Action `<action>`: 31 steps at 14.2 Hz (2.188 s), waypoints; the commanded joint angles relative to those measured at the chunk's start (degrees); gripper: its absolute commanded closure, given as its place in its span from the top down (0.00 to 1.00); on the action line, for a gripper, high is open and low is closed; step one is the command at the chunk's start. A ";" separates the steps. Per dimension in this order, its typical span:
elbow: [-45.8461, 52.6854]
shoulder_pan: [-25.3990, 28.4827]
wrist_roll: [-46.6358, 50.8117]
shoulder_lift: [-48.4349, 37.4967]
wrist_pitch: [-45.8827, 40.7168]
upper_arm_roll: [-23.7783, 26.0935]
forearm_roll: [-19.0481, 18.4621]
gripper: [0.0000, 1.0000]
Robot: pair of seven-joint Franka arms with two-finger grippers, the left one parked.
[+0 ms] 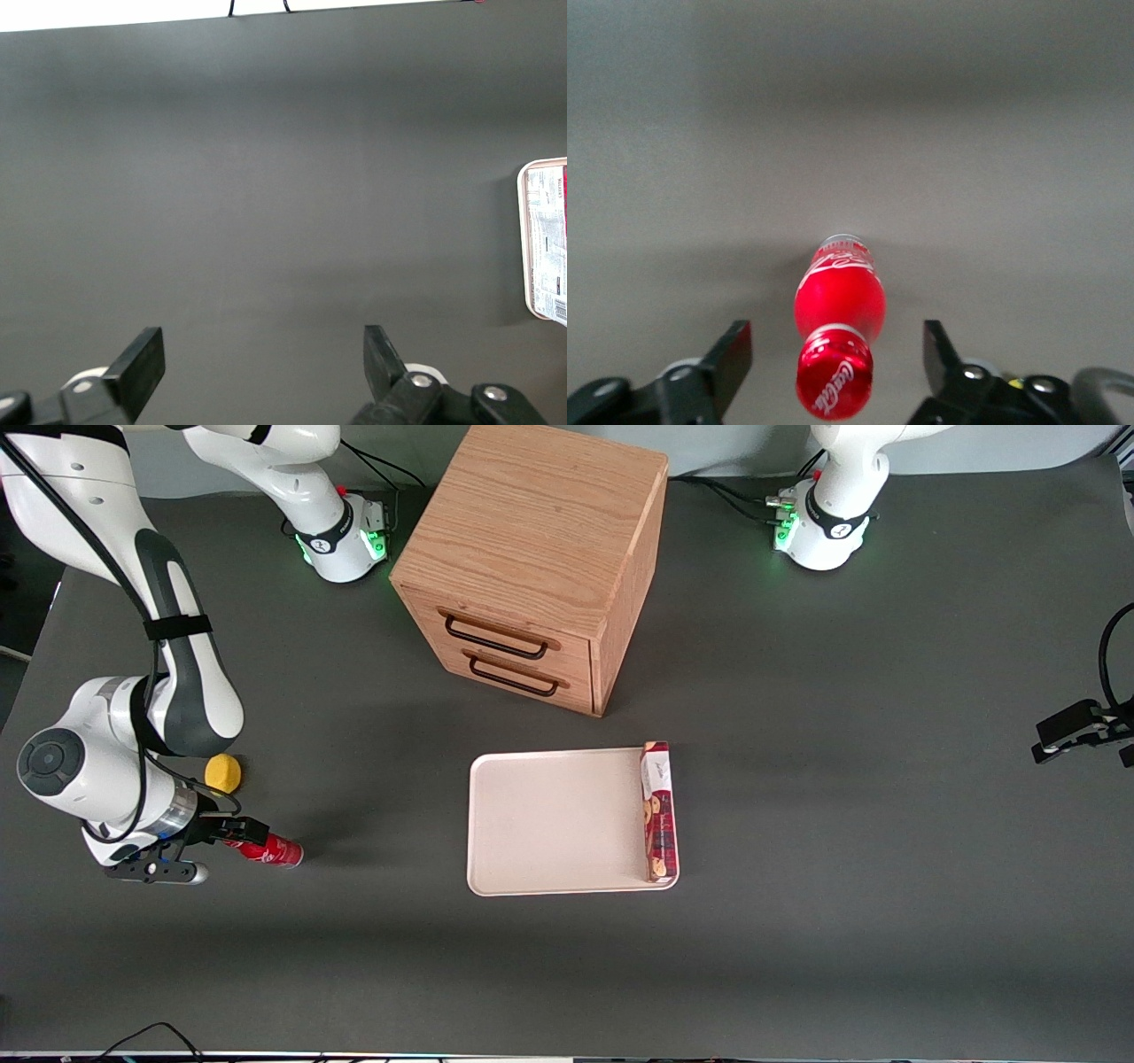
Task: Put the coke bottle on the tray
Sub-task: 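Lower the right gripper over the bottle and close on its body, then lift the bottle and carry it with the right gripper over the tray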
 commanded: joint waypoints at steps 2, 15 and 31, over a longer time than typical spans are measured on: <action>0.14 0.72 0.79 0.05 0.44 -0.46 0.36 0.00; 27.98 5.35 11.38 -0.75 -35.57 6.66 0.36 0.00; 27.49 15.92 59.67 13.84 -22.43 18.18 -3.14 0.00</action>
